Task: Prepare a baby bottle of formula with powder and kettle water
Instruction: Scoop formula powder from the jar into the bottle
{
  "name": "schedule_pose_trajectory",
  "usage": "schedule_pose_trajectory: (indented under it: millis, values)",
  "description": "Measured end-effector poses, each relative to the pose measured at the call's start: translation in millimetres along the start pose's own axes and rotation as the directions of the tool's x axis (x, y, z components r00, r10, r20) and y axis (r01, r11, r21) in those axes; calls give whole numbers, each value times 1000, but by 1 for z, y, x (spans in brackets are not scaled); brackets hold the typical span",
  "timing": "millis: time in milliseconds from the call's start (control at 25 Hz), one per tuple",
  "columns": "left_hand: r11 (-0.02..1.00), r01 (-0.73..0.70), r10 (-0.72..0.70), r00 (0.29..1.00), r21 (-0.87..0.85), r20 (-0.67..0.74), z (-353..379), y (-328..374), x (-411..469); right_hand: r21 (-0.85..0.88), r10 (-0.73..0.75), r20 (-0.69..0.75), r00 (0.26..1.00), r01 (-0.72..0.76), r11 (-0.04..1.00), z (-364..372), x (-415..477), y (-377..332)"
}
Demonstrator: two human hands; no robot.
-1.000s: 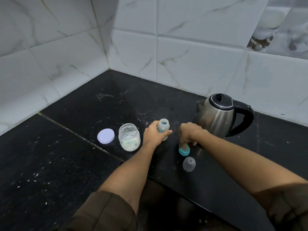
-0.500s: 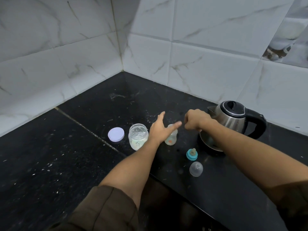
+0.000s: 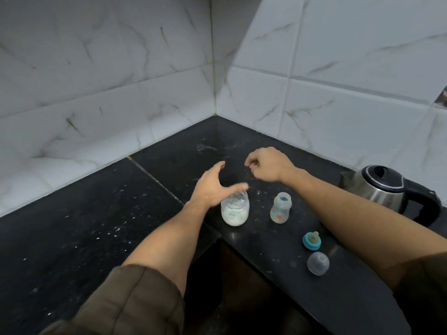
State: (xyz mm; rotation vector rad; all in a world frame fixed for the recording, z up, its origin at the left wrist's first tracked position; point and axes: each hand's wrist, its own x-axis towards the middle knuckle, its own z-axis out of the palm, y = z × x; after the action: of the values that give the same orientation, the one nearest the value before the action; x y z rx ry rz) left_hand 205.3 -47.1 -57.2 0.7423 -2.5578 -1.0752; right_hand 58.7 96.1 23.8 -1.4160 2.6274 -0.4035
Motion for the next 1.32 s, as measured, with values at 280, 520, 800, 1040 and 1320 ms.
schedule_pose_trajectory:
  millis: [280,520,800,1040,1320]
  values:
    - [994,89,-101,961,60,258,28,-51,-1,-50,-213,191,958,226,973,27,6,-23]
    - [998,-55,58,996,-35,71,28,-38,0,-156,-232,298,926,287,945,46,-4,-13]
    - [942,-296,312,946,157,-92,23,-6,7,-258,-278,288,916,354,899,48,-10,-17]
    - [916,-353,391,892,190,-226,22,18,13,-341,-173,250,953,254,905,28,-15,-25]
    - [912,-356,399,886,206,-237,24,27,16,-370,-177,227,958,253,894,15,-15,-23]
